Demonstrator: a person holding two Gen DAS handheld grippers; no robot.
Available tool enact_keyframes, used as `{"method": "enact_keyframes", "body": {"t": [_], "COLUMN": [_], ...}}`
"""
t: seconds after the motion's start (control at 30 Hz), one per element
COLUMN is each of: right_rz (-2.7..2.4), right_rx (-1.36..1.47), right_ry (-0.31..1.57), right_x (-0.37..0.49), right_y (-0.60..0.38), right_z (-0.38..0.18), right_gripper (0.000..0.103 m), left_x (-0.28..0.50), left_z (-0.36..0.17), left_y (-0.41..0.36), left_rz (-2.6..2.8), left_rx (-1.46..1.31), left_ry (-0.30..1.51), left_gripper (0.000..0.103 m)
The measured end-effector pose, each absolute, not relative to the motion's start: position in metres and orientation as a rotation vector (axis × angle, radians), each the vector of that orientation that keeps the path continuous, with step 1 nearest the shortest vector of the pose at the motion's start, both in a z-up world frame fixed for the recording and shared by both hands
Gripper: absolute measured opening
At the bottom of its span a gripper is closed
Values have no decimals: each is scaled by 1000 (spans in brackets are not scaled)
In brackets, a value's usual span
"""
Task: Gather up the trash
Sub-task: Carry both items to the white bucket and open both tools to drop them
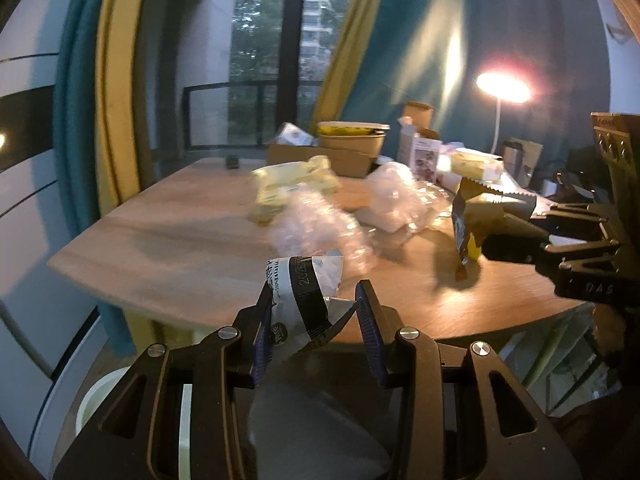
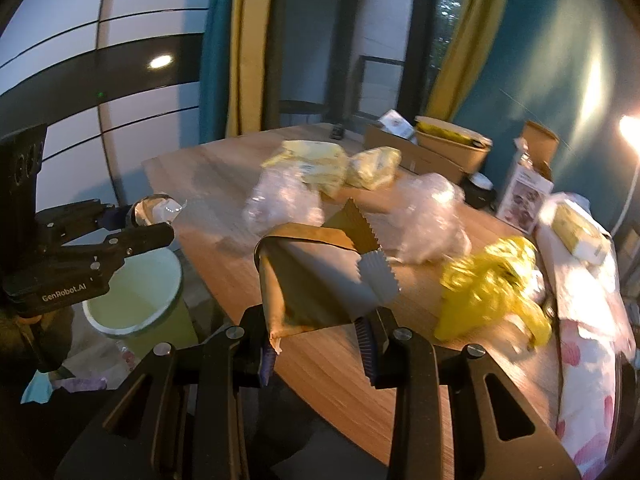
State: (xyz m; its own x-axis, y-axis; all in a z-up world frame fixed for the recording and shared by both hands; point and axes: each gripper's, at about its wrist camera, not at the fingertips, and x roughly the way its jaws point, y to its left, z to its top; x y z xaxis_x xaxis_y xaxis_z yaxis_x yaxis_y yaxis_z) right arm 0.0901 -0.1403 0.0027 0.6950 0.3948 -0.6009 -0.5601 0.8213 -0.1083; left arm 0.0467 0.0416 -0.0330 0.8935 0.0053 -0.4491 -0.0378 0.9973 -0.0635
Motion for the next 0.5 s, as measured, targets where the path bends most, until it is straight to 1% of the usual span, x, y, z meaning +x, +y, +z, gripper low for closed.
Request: {"method": "enact_keyframes", "body": {"t": [0.5], "right_rz": [695], "right_rx": [-407], "right_ry": [606], "right_x": [92], "right_y": [-54], "right_z": [-2], "right_gripper": [33], "left_x": [8], "left_z": [-75], "left_y": [126], "left_rz": [228], "left_rx": [-194], "left_ry": [514], "left_gripper": [42]}}
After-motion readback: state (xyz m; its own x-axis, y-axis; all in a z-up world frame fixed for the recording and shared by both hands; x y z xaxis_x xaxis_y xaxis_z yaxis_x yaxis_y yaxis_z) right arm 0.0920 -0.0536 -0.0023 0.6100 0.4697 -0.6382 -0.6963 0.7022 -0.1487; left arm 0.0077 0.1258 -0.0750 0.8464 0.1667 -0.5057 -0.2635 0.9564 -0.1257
